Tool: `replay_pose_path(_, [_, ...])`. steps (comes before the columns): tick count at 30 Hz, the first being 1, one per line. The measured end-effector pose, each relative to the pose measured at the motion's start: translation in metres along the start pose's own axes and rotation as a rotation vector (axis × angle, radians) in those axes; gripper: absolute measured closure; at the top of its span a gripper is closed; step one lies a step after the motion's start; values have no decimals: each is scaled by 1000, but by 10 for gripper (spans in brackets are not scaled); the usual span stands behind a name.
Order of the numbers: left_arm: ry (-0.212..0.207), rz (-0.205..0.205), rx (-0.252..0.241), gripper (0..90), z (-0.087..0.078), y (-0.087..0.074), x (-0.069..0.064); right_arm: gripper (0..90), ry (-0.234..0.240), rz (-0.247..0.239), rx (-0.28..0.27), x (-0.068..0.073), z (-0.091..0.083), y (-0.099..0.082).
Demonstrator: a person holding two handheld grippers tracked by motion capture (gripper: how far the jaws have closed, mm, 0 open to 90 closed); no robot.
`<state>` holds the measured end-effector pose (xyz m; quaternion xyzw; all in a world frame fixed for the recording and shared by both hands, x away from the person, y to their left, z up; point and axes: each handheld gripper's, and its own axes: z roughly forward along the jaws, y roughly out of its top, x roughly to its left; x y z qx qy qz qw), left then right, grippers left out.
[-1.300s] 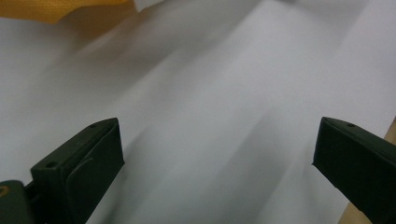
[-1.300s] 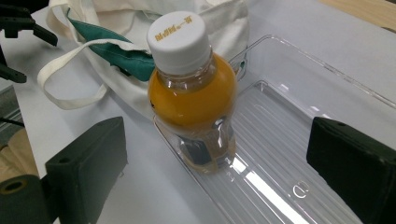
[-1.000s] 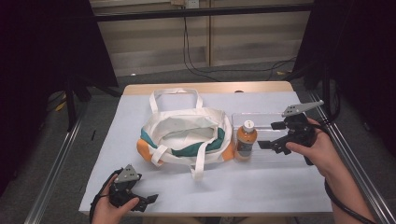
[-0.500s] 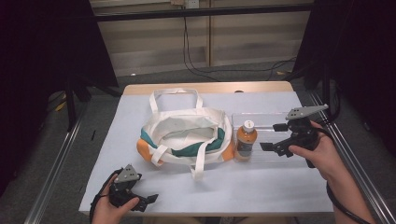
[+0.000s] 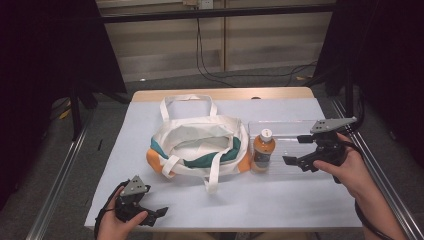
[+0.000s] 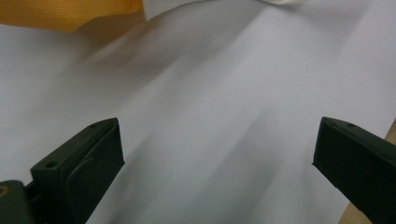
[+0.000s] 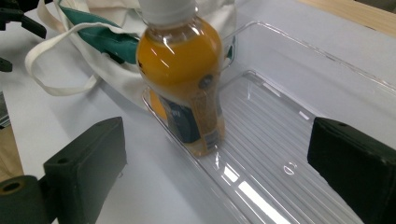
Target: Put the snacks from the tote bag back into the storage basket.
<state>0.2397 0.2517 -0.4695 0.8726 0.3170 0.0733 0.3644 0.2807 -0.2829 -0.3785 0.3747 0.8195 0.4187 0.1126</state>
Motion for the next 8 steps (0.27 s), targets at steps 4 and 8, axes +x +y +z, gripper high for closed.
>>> replay_pose_path(4, [8,4,-1,13,0,1,1,50,-4,8,-2,-5,-4,-6])
replay_pose_path(8, [3,1,-1,13,2,2,1,50,-10,17,-33,-6,-7,-7])
